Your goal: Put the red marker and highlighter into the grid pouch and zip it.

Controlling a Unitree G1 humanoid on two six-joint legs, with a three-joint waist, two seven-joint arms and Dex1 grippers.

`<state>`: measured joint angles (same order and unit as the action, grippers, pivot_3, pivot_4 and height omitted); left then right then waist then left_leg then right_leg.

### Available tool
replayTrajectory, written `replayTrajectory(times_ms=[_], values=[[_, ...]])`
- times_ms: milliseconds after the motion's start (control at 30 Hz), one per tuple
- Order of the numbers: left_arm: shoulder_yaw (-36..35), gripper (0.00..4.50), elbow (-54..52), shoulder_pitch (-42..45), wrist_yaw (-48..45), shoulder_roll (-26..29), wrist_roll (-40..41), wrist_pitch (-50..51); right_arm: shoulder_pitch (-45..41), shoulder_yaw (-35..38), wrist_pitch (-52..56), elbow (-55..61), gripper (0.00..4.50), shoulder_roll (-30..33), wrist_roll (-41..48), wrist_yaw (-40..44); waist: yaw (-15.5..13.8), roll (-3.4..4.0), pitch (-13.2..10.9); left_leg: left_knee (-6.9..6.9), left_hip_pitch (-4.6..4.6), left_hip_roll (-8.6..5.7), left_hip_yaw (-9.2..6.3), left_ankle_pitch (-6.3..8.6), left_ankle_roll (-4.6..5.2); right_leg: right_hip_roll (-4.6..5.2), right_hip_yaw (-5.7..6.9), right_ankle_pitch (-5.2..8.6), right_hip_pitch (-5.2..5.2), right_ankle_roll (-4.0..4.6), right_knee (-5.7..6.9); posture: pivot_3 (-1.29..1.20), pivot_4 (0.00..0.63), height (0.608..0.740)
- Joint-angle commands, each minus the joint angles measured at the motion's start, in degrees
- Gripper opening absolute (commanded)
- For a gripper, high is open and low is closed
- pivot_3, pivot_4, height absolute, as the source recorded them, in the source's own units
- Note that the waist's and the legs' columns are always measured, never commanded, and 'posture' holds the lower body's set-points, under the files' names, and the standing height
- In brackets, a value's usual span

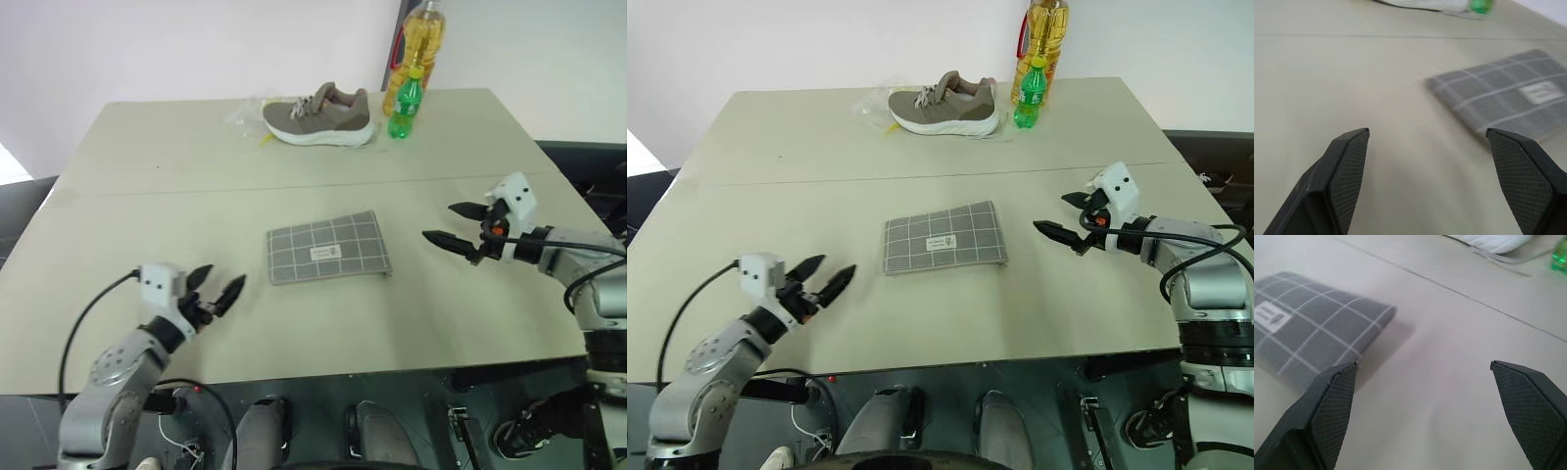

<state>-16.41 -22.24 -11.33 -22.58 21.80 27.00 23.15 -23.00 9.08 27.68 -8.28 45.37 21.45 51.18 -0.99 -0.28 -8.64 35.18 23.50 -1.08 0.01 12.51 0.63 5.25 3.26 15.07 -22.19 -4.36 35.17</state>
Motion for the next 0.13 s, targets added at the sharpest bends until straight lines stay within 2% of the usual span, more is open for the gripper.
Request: replayTrajectory(times_ms=[33,133], values=[[-3.4,4.01,2.2,-1.3,0.9,0.5,-2.6,-4.3,1.1,1.8,-2.6,-1.1,4.50,-0.4,-0.3,-0.3,0.1,0.00,0.0,-0.02,0.01,0.00,0.01,0.00,0.00,0.01,0.00,0.00,-0.01,0.00,-0.02,0.00,0.150,0.731],[-3.9,4.01,2.2,-2.4,-0.1,0.8,-2.9,-5.5,2.0,2.1,-2.6,-1.6,4.50,-1.2,0.5,0.2,0.1,0.00,0.0,-0.04,0.02,-0.01,0.02,0.01,-0.01,0.06,0.00,0.00,-0.02,0.00,-0.04,0.00,0.150,0.731]])
